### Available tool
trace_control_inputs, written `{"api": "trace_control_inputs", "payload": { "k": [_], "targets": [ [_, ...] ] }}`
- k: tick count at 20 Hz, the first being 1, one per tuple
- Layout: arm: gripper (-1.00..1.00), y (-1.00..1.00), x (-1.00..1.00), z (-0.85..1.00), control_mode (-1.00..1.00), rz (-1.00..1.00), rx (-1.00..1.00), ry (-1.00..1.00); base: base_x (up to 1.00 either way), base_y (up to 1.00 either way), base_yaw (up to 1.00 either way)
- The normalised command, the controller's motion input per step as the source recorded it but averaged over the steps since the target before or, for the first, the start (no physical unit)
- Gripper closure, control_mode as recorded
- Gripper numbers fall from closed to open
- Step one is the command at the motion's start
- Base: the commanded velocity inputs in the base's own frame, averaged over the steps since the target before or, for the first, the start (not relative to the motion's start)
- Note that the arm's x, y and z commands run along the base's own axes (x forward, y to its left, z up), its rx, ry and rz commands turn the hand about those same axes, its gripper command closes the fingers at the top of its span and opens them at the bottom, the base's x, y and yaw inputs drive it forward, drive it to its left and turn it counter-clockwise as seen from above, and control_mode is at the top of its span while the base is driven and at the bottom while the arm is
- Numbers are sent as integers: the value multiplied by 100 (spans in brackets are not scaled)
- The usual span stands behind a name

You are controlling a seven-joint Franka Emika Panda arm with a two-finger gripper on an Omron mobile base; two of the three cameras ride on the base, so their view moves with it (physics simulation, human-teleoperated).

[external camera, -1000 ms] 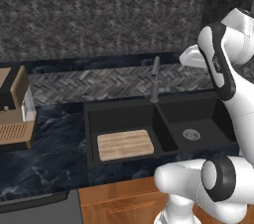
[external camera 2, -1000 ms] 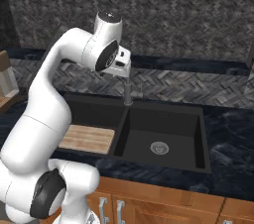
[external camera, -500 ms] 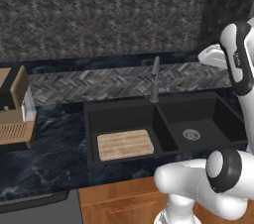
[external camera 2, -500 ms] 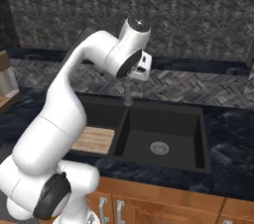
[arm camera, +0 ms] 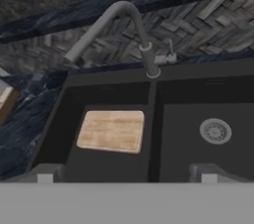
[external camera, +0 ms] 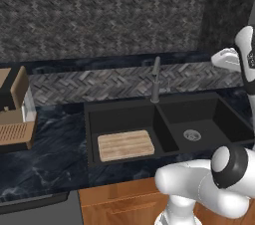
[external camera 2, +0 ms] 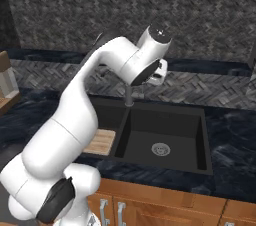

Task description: Turn on the sink faucet with hot water and rinse the cutting board for ten seconds, then turn off the faucet. Push the cutting board to reach the water if necessary.

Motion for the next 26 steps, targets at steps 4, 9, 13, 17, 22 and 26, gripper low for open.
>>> {"api": "trace_control_inputs", "payload": {
  "k": [4, 9, 13, 17, 22, 26],
  "targets": [
    [-100, -26, 0, -31, -100, 5, 0, -17, 0, 0, 0],
    [-100, -7, 0, -31, -100, 7, 0, -20, 0, 0, 0],
    [-100, 0, 0, -32, -100, 4, 0, -20, 0, 0, 0],
    [-100, 0, 1, -30, -100, 0, 0, -19, 0, 0, 0],
    [-100, 0, 6, -20, -100, 0, 0, -21, 0, 0, 0],
    [-100, 0, 5, -17, -100, 0, 0, -21, 0, 0, 0]
  ]
}}
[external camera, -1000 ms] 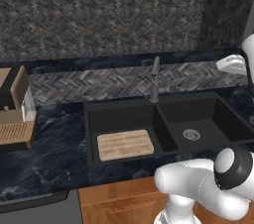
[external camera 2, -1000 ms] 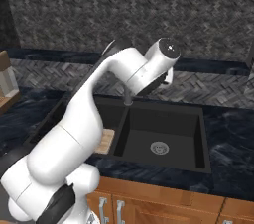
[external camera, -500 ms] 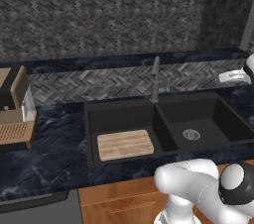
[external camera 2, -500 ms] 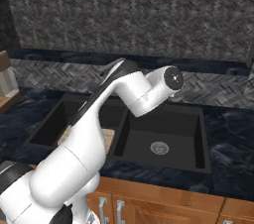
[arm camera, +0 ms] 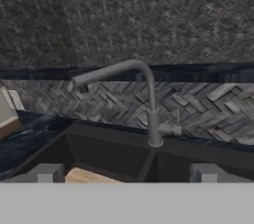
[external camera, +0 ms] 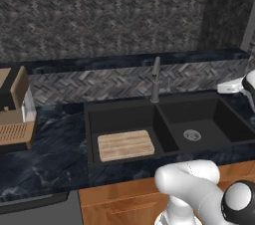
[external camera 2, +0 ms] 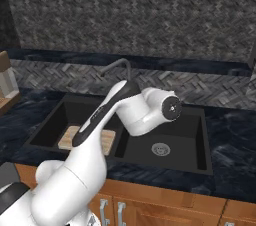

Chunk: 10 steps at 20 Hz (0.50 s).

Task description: Turn on the sink faucet with hot water and rinse the cutting board for ten seconds, then turn off the faucet. Push the cutting board to reach the water if necessary.

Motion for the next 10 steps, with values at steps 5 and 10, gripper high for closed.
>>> {"api": "trace_control_inputs", "payload": {
  "k": [5, 10],
  "targets": [
    [-100, 0, 8, -18, -100, 0, 0, -18, 0, 0, 0],
    [-100, 0, 19, -10, -100, 0, 1, -14, 0, 0, 0]
  ]
}}
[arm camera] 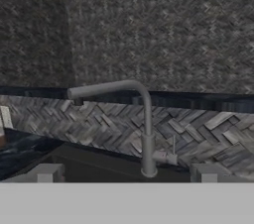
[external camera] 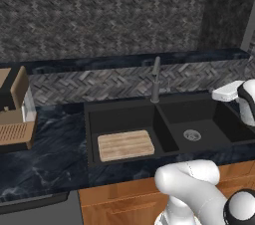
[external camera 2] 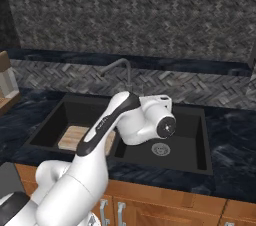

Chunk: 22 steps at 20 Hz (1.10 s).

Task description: Turn on the sink faucet with hot water and rinse the cutting board for ten seconds, then turn off the faucet. Push the cutting board to reach the water if necessary.

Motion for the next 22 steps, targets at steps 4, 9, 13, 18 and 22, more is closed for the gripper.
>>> {"api": "trace_control_inputs", "payload": {
  "k": [4, 9, 13, 18, 22],
  "targets": [
    [-100, 0, 11, -11, -100, 0, 0, -11, 0, 0, 0],
    [-100, 1, 7, -4, -100, 0, 0, -5, 0, 0, 0],
    [-100, 3, 11, 0, -100, 0, 0, 0, 0, 0, 0],
    [-100, 7, 3, 0, -100, 0, 0, 0, 0, 0, 0],
    [-100, 27, 4, -1, -100, 0, 0, 0, 0, 0, 0]
  ]
}}
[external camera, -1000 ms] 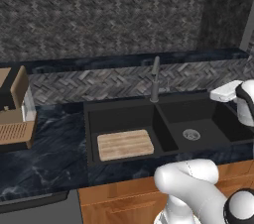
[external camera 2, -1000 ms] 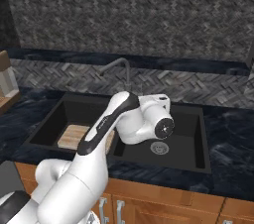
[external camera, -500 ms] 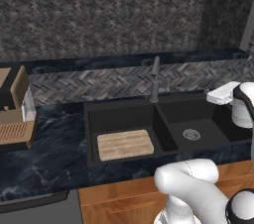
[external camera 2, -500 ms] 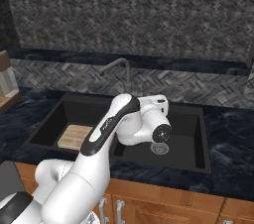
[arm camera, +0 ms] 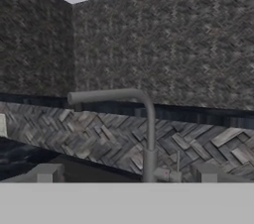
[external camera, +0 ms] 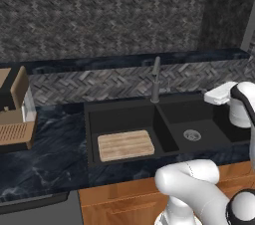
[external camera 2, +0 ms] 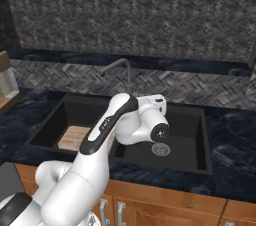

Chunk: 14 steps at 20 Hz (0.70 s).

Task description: Turn on the sink faucet with hot water and rinse the cutting board for ten seconds, then turn off the faucet. Push the cutting board to reach the water if necessary.

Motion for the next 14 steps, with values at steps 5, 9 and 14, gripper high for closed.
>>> {"api": "trace_control_inputs", "payload": {
  "k": [5, 9, 14],
  "targets": [
    [-100, 25, 22, -8, -100, 0, 0, 0, 0, 0, 0],
    [-100, 11, 24, -5, -100, 0, 0, 0, 0, 0, 0],
    [-100, 0, 25, -6, -100, 0, 0, 0, 0, 0, 0]
  ]
}}
